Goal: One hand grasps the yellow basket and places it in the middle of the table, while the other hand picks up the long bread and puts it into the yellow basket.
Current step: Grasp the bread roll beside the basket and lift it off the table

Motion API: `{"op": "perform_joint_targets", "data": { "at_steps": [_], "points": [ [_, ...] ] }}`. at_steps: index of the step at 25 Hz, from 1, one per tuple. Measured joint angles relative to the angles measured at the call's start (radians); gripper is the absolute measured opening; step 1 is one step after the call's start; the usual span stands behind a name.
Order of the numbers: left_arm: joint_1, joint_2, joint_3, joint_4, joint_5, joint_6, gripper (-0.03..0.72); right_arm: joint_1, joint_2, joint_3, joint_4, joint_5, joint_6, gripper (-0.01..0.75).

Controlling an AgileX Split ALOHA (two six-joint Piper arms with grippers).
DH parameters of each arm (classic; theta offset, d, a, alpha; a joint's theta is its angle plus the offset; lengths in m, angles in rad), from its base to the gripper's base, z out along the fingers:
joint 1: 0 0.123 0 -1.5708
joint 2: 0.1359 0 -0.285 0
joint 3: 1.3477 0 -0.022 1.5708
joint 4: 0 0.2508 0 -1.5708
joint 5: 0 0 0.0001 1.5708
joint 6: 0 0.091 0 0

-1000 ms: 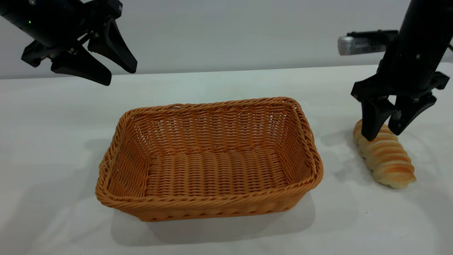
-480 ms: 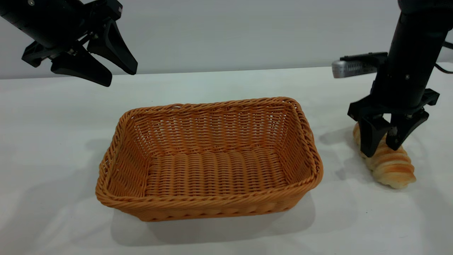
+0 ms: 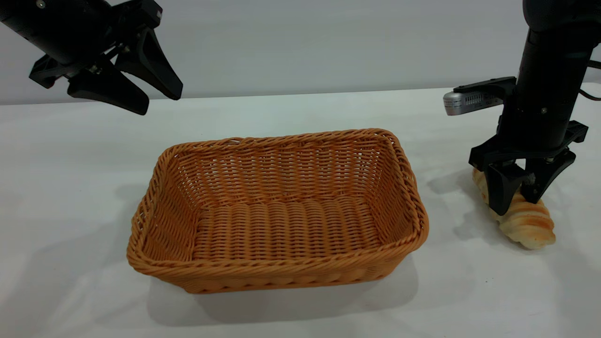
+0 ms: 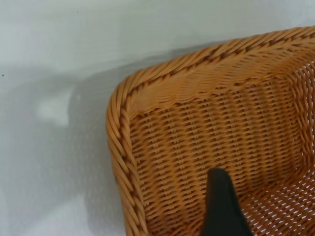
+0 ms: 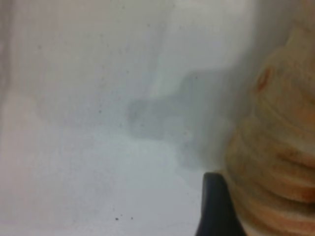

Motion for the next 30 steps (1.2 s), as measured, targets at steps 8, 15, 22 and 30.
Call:
{"op": "perform_joint_targets", "data": {
  "at_steps": [8, 15, 22, 30],
  "points": [
    [0.000, 0.000, 0.000, -0.001, 0.003, 0.000, 0.505, 0.000, 0.000, 0.000, -0.005, 0.000, 0.000, 0.535],
    [0.000, 0.000, 0.000, -0.011, 0.004, 0.002, 0.505, 0.000, 0.000, 0.000, 0.018, -0.005, 0.040, 0.514],
    [0.000, 0.000, 0.000, -0.021, 0.005, 0.004, 0.505, 0.000, 0.001, -0.023, 0.021, 0.034, 0.027, 0.683],
    [0.000, 0.000, 0.000, -0.021, 0.011, 0.004, 0.505, 0.000, 0.002, -0.026, -0.035, 0.008, 0.027, 0.699]
  ]
}}
